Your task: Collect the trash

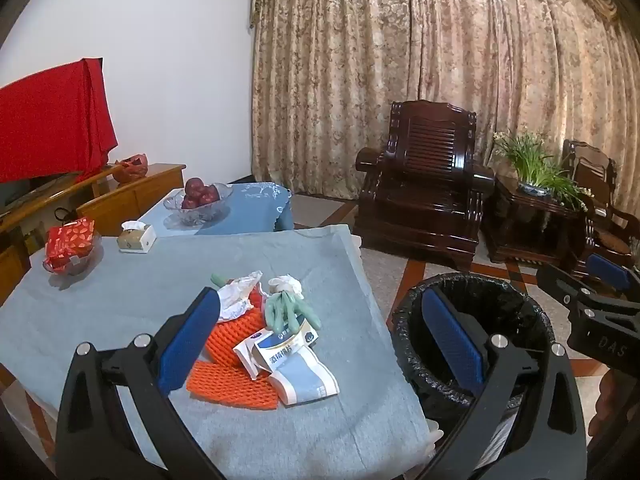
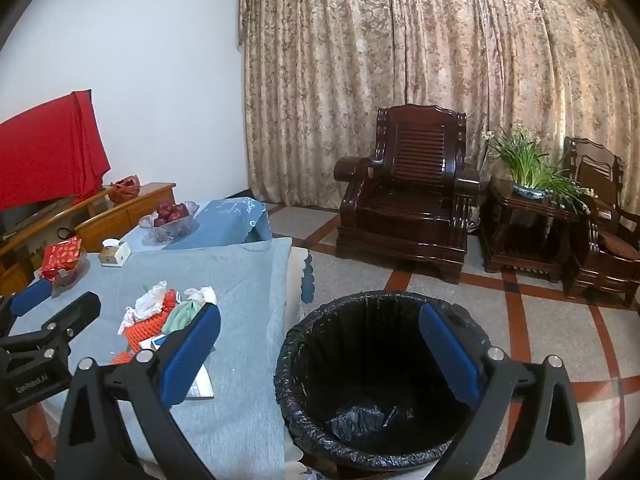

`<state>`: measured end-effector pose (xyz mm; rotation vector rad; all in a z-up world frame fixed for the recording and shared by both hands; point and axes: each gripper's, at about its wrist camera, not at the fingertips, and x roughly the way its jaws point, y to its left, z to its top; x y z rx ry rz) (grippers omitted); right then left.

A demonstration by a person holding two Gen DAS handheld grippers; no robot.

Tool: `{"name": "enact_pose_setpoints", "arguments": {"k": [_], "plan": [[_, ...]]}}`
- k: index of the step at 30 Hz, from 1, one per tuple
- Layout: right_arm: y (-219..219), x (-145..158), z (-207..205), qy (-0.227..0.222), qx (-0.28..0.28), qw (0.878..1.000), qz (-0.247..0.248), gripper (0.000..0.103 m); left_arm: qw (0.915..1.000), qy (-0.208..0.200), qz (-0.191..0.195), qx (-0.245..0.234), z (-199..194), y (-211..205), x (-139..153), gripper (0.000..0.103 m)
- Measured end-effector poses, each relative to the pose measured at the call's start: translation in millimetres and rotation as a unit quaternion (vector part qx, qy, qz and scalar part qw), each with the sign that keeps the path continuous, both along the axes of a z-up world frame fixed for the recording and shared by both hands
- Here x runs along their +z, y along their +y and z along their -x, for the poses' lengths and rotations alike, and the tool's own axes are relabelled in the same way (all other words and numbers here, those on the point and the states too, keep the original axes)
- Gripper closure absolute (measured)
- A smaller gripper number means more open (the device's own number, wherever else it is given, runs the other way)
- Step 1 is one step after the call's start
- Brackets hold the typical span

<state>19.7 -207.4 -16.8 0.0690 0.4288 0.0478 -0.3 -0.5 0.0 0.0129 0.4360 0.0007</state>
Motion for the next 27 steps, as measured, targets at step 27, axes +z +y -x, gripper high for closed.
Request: {"name": "enact_pose_setpoints", "arguments": {"k": [27], "plan": [[-1.0,-4.0,-2.8,0.006,0.0,1.0,-0.004,0.006,1.0,0.005,-0.001,0.002,-5.3,2.7,-6.8,0.005]]}}
